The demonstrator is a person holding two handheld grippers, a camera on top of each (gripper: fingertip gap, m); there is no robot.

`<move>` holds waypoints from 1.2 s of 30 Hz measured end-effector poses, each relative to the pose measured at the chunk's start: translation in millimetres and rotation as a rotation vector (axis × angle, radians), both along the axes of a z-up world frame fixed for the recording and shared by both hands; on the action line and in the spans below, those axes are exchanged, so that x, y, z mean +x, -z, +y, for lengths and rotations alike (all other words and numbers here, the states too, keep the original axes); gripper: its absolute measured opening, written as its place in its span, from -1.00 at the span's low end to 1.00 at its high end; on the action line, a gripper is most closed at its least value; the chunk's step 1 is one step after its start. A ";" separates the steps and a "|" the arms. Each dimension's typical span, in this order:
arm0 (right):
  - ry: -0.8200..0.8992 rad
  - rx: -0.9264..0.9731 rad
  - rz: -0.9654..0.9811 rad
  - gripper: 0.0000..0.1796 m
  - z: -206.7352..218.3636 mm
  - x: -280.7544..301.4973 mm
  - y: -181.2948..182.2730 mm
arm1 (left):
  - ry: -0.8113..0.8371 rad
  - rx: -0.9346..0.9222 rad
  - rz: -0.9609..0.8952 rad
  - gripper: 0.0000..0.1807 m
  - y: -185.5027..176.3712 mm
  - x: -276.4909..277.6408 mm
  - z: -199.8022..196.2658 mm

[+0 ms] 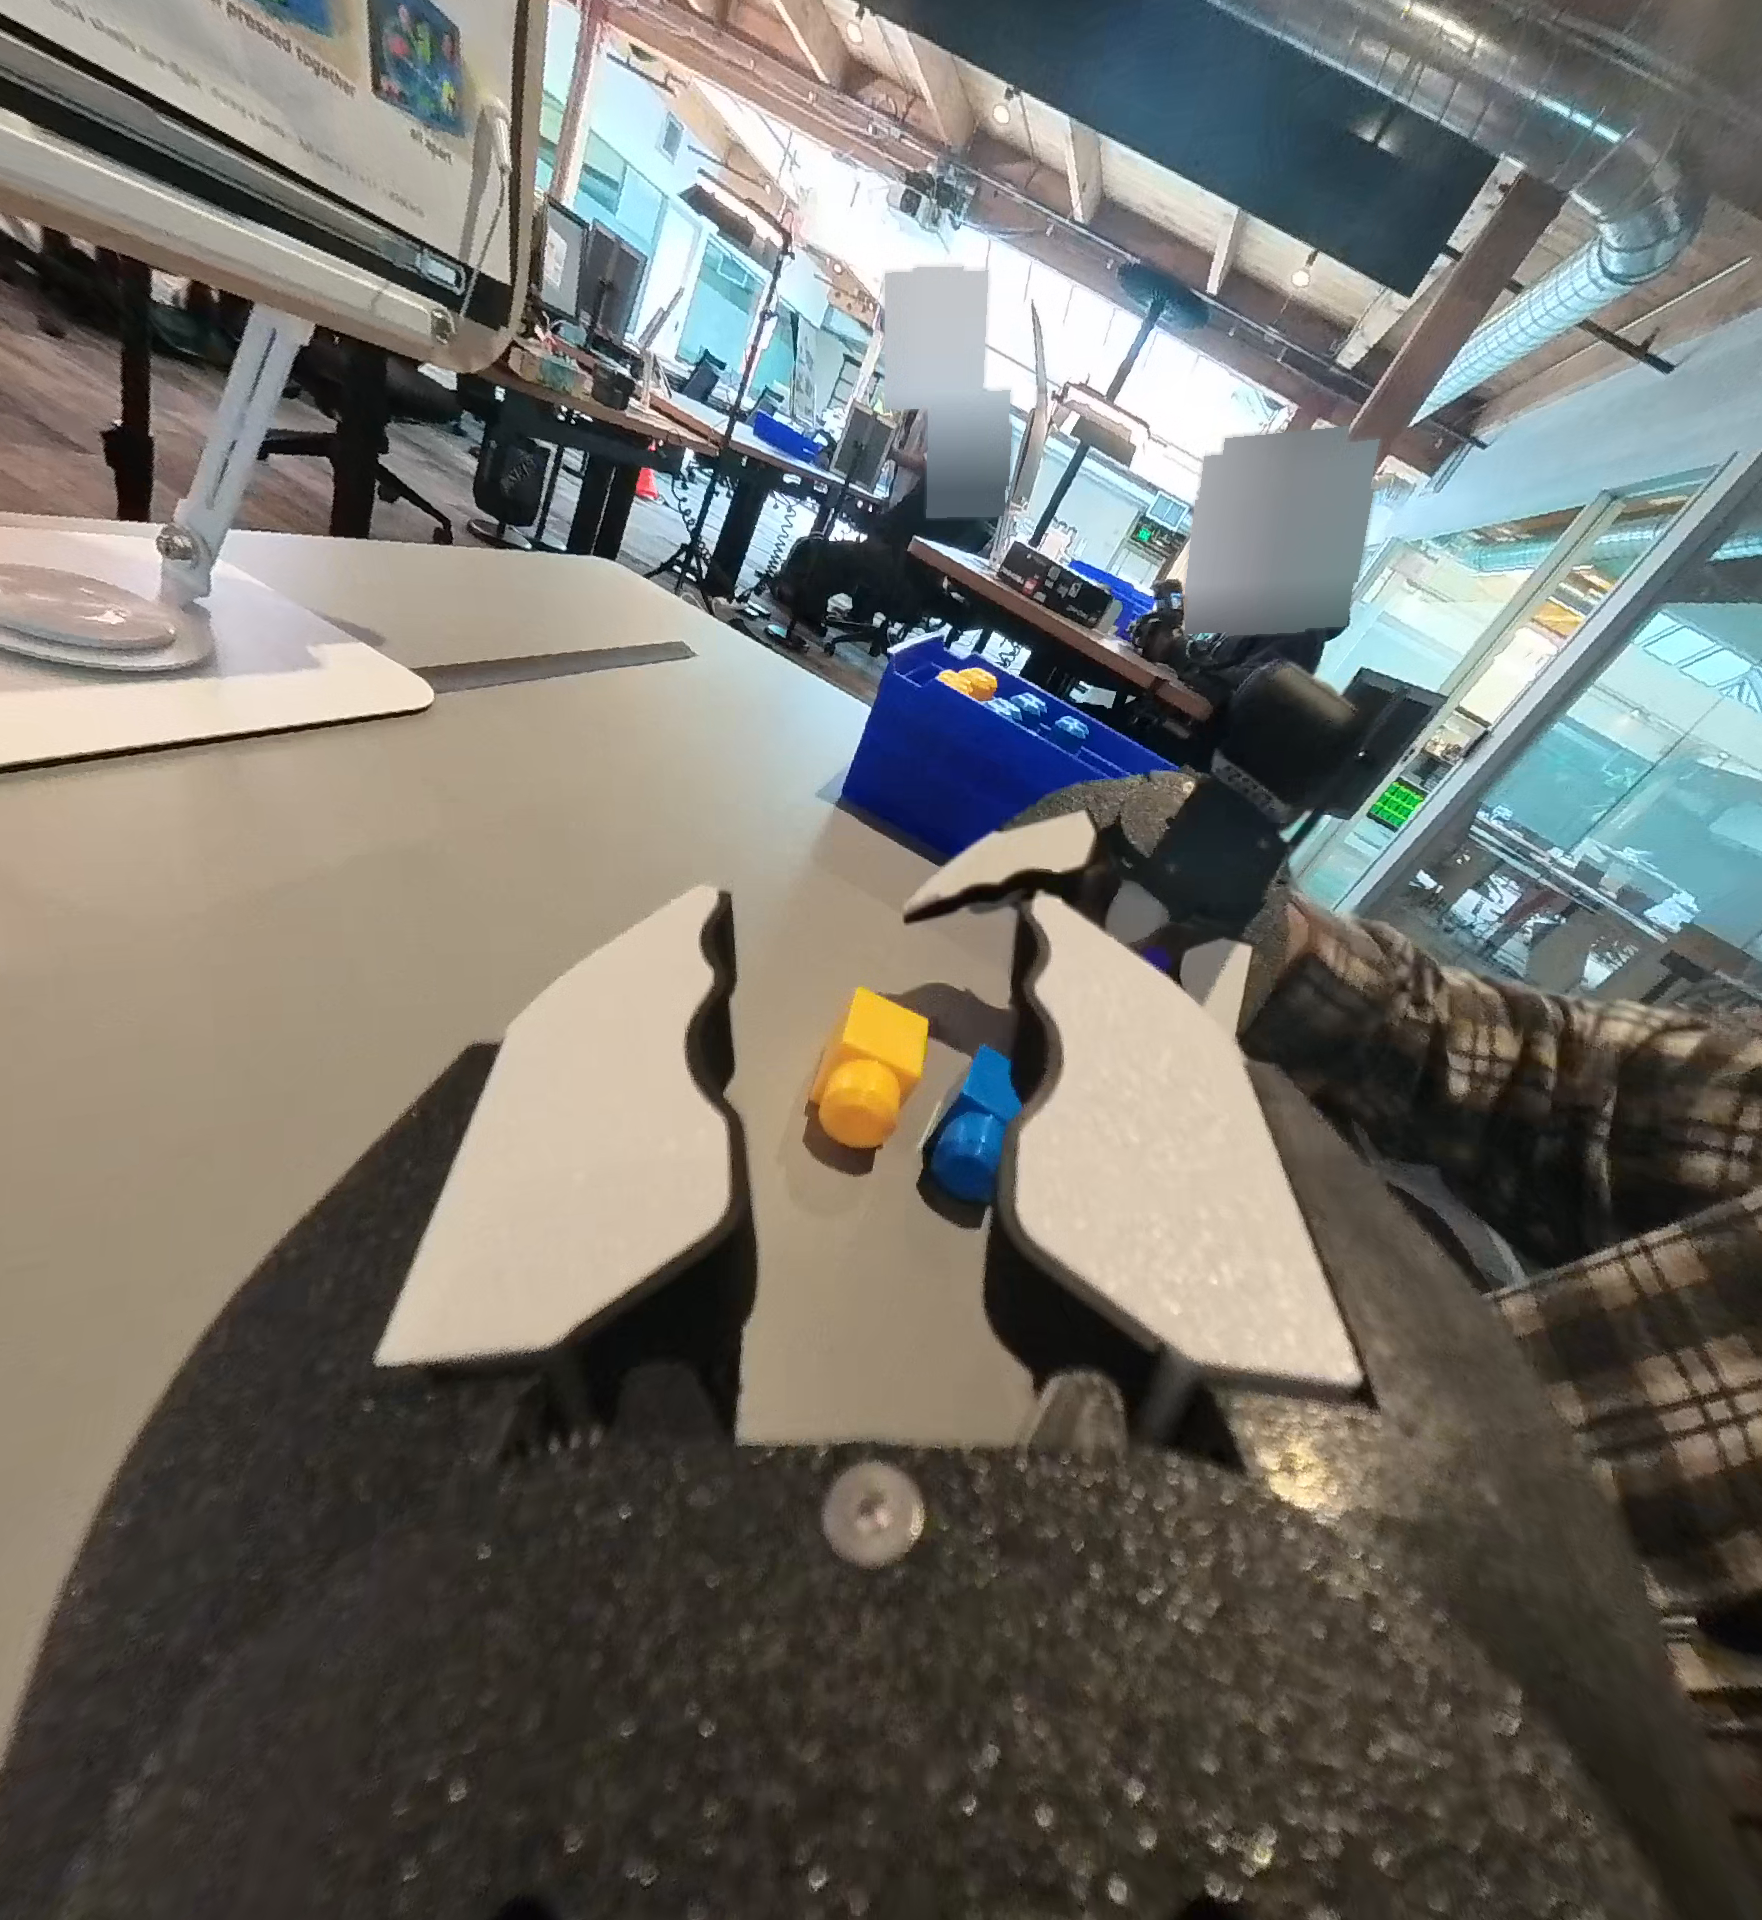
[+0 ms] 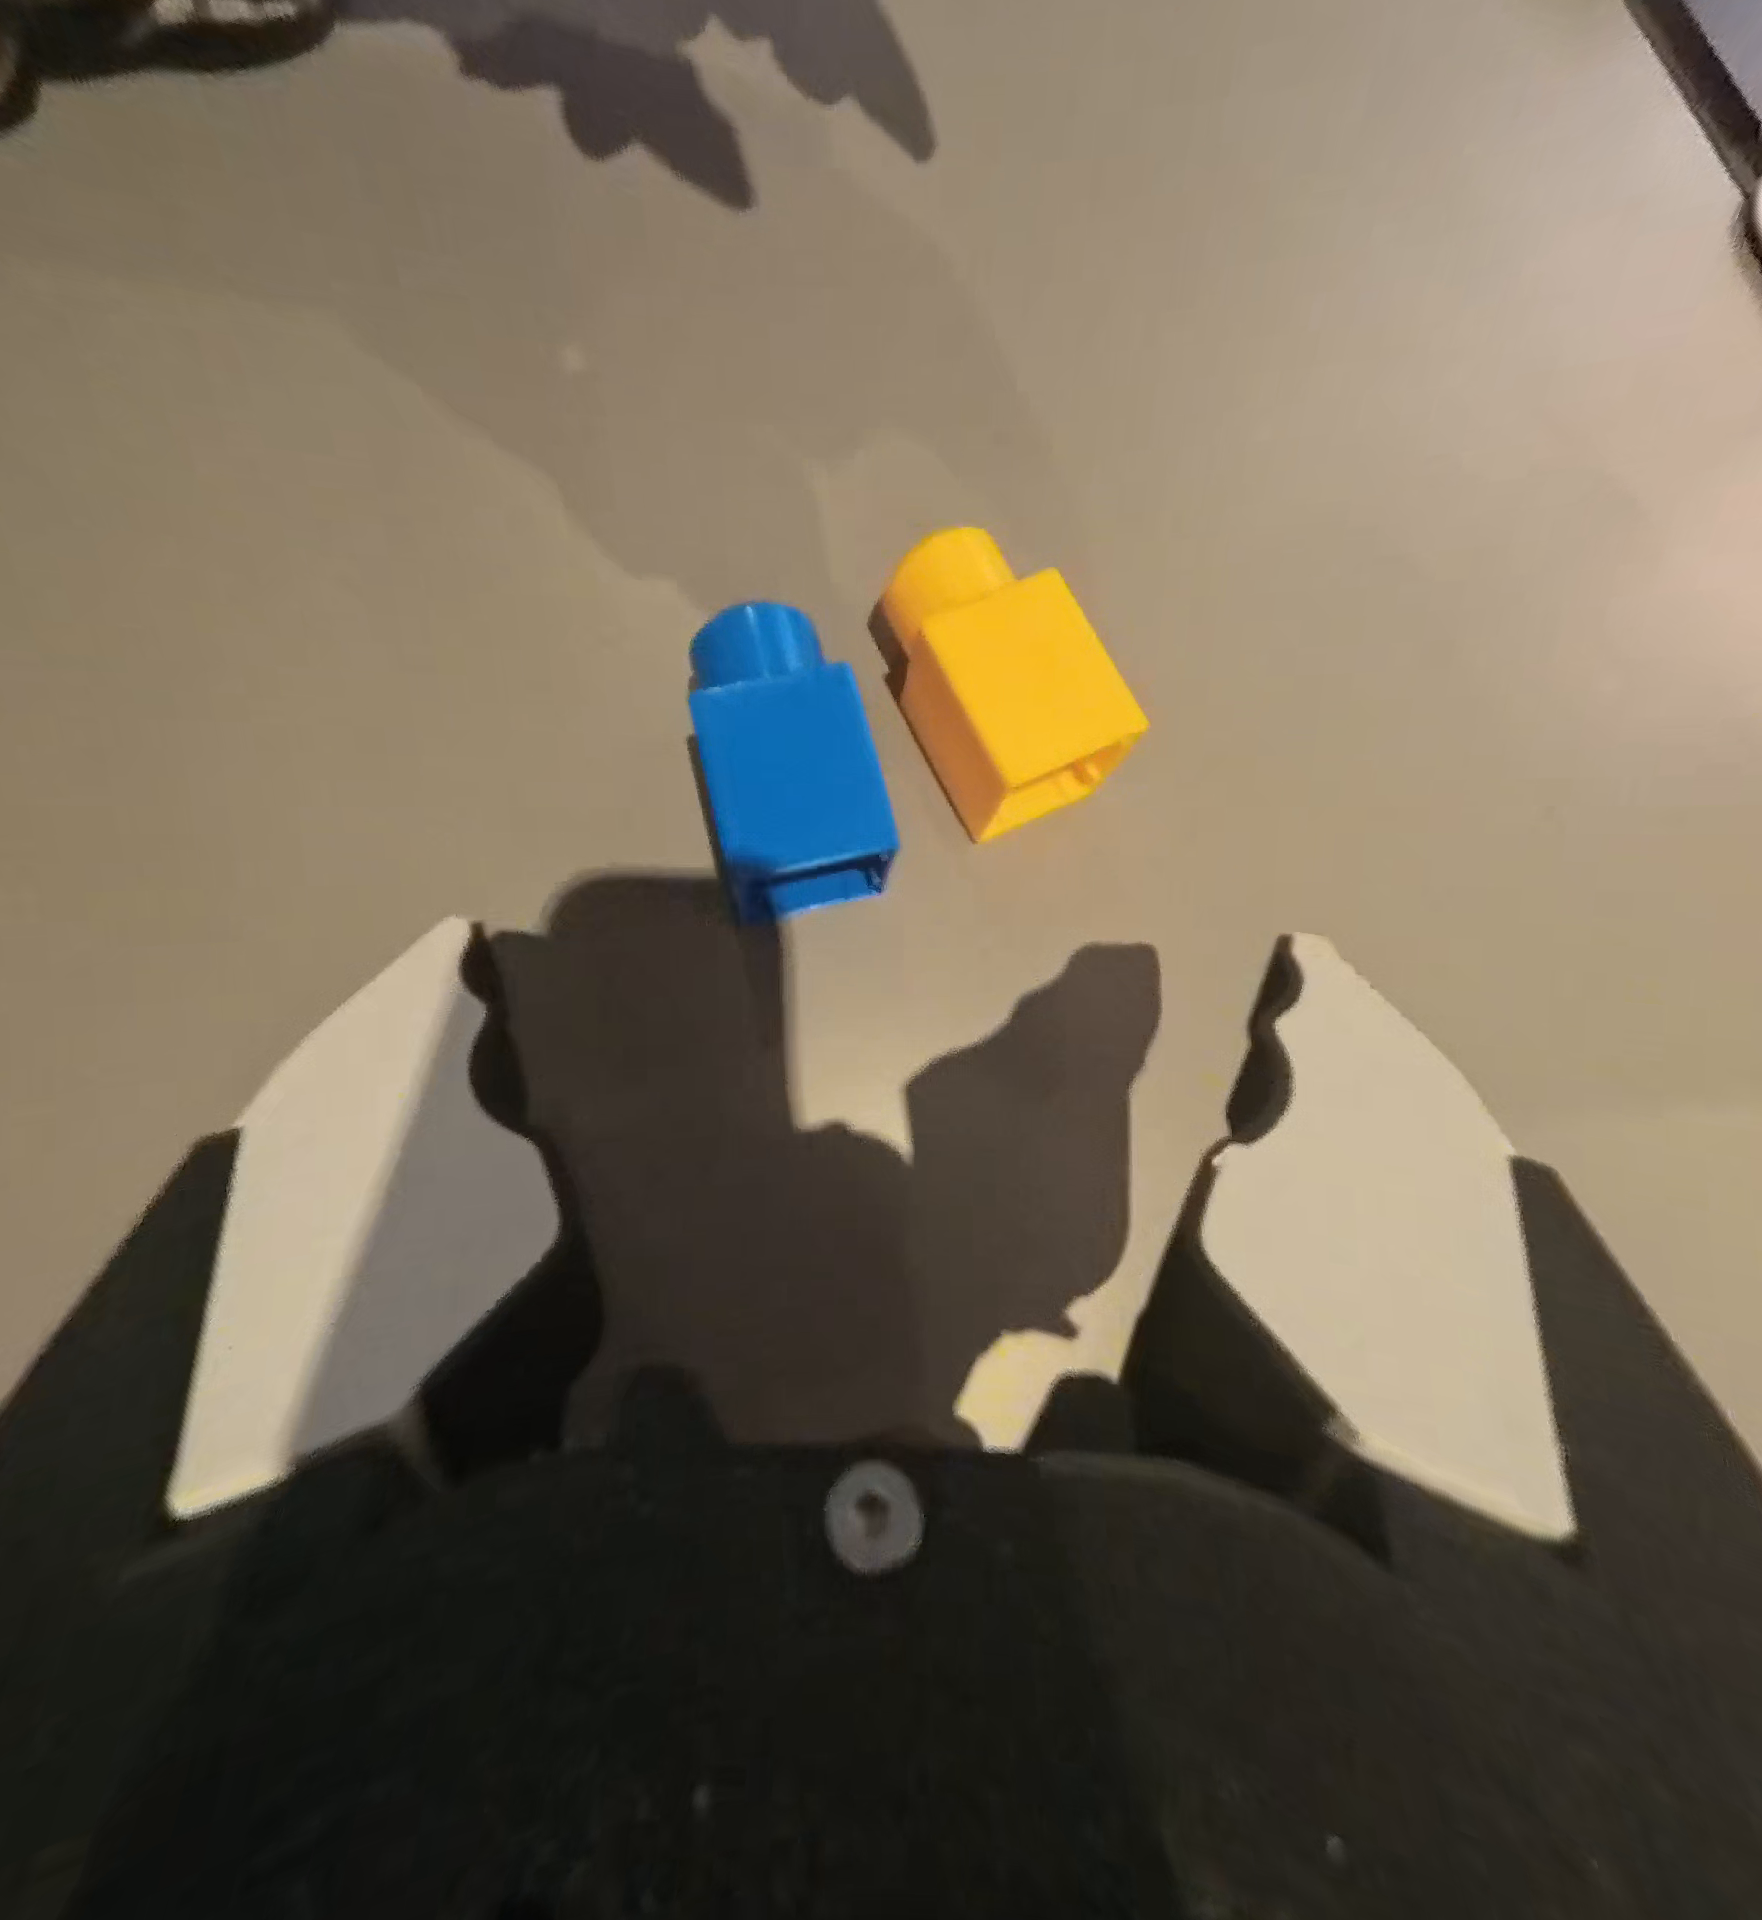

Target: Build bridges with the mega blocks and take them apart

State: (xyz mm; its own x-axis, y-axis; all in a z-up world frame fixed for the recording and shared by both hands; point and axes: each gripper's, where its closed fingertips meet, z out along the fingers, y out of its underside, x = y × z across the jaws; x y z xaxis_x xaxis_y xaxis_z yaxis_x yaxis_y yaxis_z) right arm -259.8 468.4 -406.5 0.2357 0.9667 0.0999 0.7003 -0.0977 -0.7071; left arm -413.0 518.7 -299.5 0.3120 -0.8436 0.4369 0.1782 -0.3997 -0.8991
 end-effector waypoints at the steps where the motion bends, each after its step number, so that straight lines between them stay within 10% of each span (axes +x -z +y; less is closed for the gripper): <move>1: -0.032 0.007 -0.010 0.52 1.2 -3.7 0.3 | 0.004 -0.001 0.005 -0.44 0.9 0.8 -0.4; 14: -0.341 -0.116 -0.229 0.52 12.4 -41.3 24.5 | 0.037 -0.017 0.052 -0.44 9.7 4.4 -2.2; 26: -0.366 -0.157 -0.281 -0.08 13.6 -37.3 27.3 | 0.060 -0.031 0.078 -0.43 15.8 10.3 -4.3; 36: -0.297 -0.112 -0.255 0.17 17.3 -36.2 19.5 | 0.070 -0.037 0.094 -0.43 18.6 13.2 -5.3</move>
